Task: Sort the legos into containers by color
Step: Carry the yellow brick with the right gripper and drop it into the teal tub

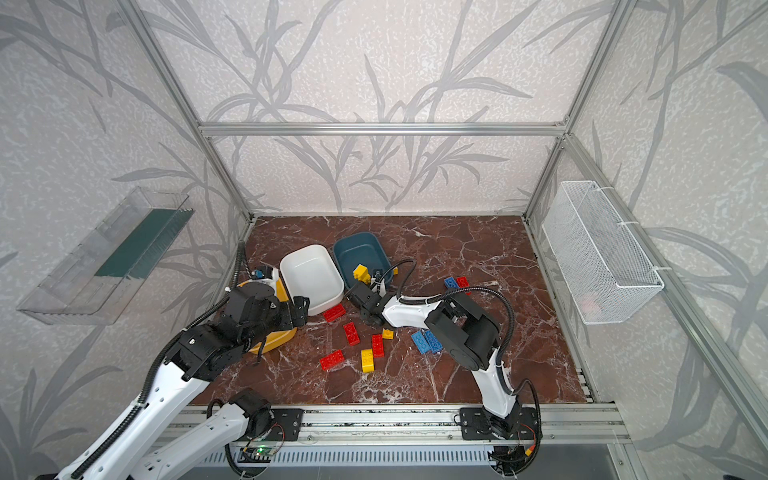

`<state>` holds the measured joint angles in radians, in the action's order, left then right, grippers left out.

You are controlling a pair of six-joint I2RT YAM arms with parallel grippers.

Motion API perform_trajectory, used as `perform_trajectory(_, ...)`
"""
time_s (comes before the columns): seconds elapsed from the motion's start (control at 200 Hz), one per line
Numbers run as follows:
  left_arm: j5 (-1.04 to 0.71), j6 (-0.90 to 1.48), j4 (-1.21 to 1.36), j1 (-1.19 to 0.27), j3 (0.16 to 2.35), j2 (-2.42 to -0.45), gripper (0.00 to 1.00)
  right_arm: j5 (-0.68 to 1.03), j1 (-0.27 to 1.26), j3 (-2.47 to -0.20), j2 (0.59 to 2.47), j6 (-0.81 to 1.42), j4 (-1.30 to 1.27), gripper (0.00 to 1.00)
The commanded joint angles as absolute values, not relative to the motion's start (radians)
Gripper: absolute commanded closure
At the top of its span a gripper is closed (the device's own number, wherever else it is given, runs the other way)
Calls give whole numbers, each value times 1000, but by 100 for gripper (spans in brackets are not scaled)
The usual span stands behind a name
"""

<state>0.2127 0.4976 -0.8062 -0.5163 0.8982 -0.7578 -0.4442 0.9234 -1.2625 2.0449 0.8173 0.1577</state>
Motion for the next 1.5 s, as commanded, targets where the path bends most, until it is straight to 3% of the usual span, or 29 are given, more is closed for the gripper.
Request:
perform_trajectory(0.0,208,489,-798,-508,889,-749,1,-446,919,-1277,2074,822,161,58)
perform_trajectory(0.105,204,488,-796,-499,887,-750,2,-437,920,-1268,2063,811,147,76)
perform_trajectory(0.23,189,489,-791,-483,885,-751,2,-424,919,-1250,2043,804,129,82)
perform_trajectory(0.465,179,486,-788,-461,883,-750,1,-386,925,-1214,1950,761,129,82)
perform_trajectory(0.585,221,492,-804,-460,884,-739,1,-336,927,-1183,1876,710,113,77)
perform_trajectory(0.9,270,519,-798,-461,869,-653,1,-236,897,-1279,1717,555,296,76)
perform_trajectory(1.04,270,545,-788,-460,850,-602,1,-107,836,-1422,1770,509,408,75)
perform_trajectory(1.494,196,501,-808,-459,881,-619,1,-55,725,-1839,2079,477,571,72)
